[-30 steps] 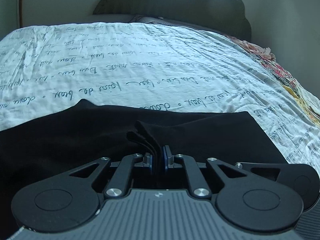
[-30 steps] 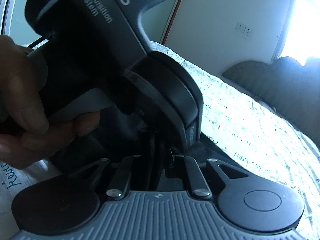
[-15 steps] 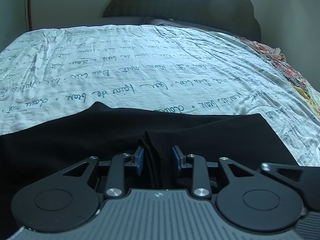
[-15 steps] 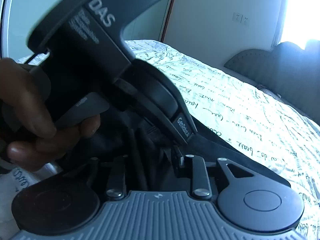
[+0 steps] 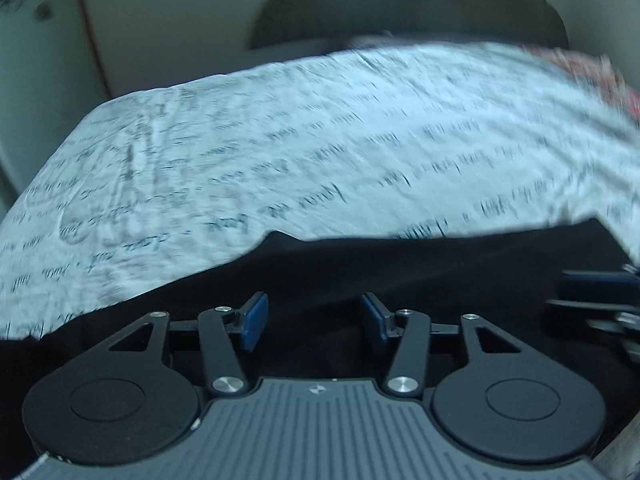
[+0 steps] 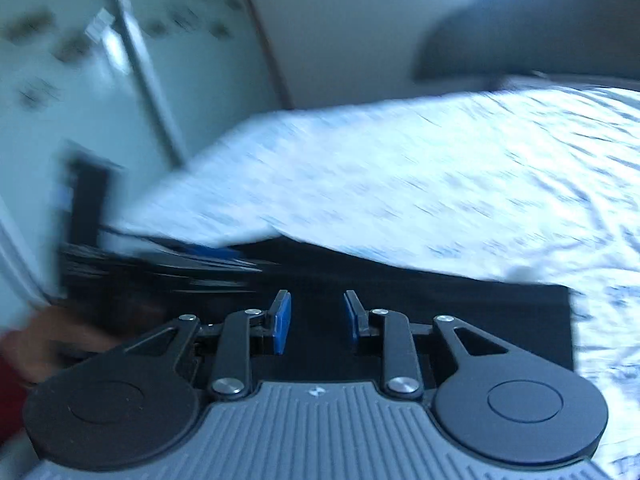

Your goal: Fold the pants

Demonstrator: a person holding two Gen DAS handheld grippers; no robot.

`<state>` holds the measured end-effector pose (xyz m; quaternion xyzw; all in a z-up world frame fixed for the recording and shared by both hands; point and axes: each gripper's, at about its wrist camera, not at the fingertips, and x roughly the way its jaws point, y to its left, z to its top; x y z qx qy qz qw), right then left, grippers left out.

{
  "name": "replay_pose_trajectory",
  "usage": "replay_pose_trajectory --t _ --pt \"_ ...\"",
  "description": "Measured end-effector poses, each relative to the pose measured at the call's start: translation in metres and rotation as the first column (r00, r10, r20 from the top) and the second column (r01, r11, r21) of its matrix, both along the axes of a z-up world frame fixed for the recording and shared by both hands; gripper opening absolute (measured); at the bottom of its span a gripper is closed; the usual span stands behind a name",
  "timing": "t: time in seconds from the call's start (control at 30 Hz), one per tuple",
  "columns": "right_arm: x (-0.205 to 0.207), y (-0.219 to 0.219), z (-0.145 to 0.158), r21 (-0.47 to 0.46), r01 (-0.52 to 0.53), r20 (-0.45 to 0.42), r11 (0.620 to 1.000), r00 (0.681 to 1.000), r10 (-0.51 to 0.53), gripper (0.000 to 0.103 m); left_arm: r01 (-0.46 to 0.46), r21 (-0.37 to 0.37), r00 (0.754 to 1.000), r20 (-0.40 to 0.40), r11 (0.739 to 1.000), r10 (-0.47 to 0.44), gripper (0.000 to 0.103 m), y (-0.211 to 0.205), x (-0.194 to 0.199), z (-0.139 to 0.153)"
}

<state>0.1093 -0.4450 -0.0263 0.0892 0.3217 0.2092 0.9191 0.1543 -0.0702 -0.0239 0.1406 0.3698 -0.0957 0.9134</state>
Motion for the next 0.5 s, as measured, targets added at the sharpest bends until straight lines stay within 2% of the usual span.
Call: replay_pose_trajectory --t 0.1,0.2,0.33,0.4,0.43,0.5 --pt "0.02 0.003 -0.022 -0.105 0.029 -0.063 0.994 0.997 -0.036 0.027 -0.005 0.06 1.0 0.027 0.998 0.004 0.056 -0.01 0.002 -0.009" --pt "0.011 0.01 -0.022 -0.097 0.076 -0.035 0.992 0.996 -0.079 0.028 -0.003 0.032 0.999 0.041 0.999 0.001 0.055 -0.007 -0.005 0.001" --pt "-0.02 0.013 -0.033 -0.095 0.018 0.017 0.995 1.0 -0.017 0.028 0.012 0.028 0.999 0.034 1.0 -0.013 0.056 -0.006 -0.014 0.006" --pt "-0.023 0.018 -0.03 -0.098 -0.012 0.014 0.995 1.0 0.013 0.029 0.012 0.038 1.0 0.028 0.999 -0.013 0.057 -0.007 -0.016 0.003" --pt "-0.025 0.031 -0.017 -0.101 -0.027 0.008 0.994 1.0 0.028 0.029 0.01 0.044 1.0 0.025 0.999 -0.011 0.057 -0.008 -0.016 0.0" --pt "-0.014 0.041 -0.023 -0.114 -0.046 -0.014 0.992 0.999 0.045 0.029 0.003 0.044 1.0 0.019 0.999 -0.004 0.058 -0.007 -0.017 -0.002"
